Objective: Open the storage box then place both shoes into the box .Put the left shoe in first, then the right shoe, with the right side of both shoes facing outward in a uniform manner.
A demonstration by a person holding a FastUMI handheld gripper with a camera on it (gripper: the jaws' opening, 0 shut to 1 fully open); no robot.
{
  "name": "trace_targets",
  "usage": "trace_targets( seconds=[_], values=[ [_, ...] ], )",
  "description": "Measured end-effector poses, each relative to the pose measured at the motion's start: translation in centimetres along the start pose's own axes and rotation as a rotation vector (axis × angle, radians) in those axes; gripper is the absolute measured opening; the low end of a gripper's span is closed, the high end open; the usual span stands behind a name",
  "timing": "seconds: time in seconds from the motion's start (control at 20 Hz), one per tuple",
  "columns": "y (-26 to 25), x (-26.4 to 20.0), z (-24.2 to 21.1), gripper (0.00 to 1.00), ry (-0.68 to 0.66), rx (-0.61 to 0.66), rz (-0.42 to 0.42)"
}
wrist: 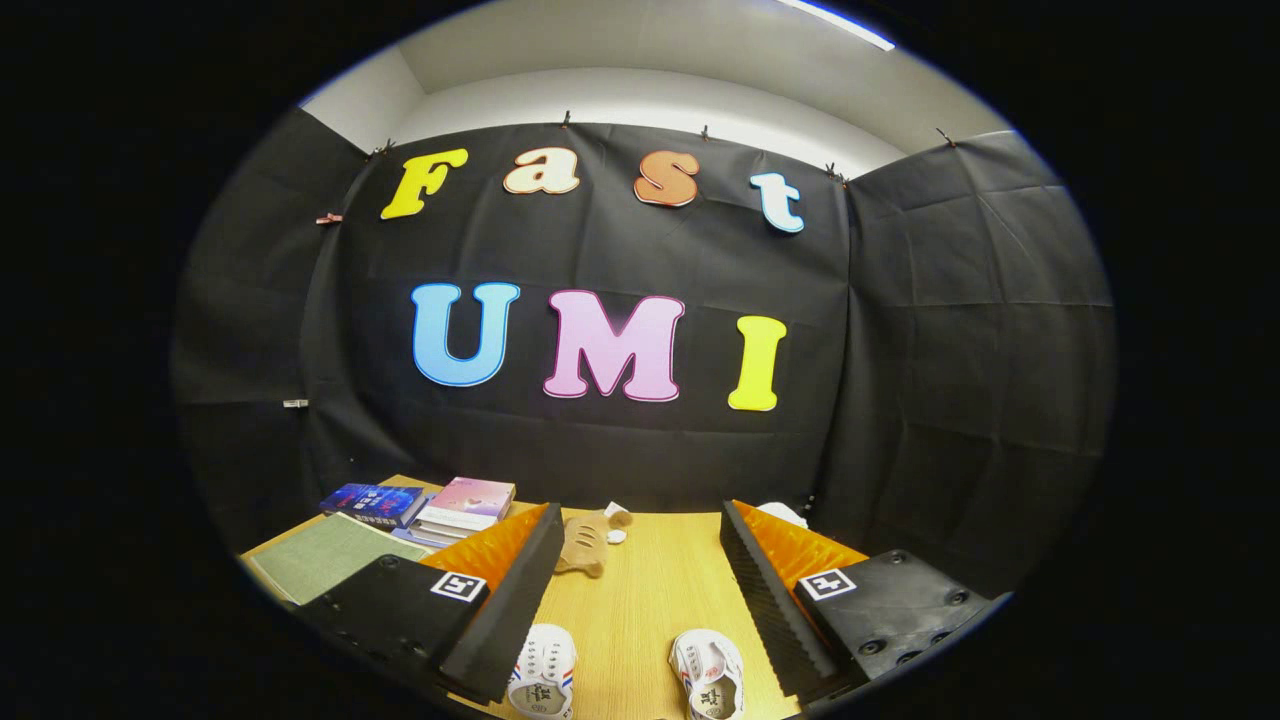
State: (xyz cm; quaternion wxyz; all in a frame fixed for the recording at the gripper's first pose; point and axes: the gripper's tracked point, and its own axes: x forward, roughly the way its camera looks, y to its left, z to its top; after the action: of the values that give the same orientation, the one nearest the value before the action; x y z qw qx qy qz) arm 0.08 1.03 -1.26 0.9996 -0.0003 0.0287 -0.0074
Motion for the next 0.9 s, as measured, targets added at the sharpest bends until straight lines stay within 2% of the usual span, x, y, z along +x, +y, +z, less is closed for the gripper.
trace_targets(
  seconds=[0.3, 0.45, 0.6, 0.75, 0.9],
  values=[
    [1.4, 0.5, -2.6, 0.97, 0.094, 0.023, 0.004],
    [3.1, 0.5, -3.2, 0.97, 0.120, 0.020, 0.060],
    [5.0, 0.6, -4.0, 0.97, 0.149, 0.031, 0.165],
    [7.2, 0.4, -6.7, 0.97, 0.247, 0.096, 0.291],
    [11.2, -1.3, -9.6, 0.98, 0.385, 0.193, 0.489]
  ],
)
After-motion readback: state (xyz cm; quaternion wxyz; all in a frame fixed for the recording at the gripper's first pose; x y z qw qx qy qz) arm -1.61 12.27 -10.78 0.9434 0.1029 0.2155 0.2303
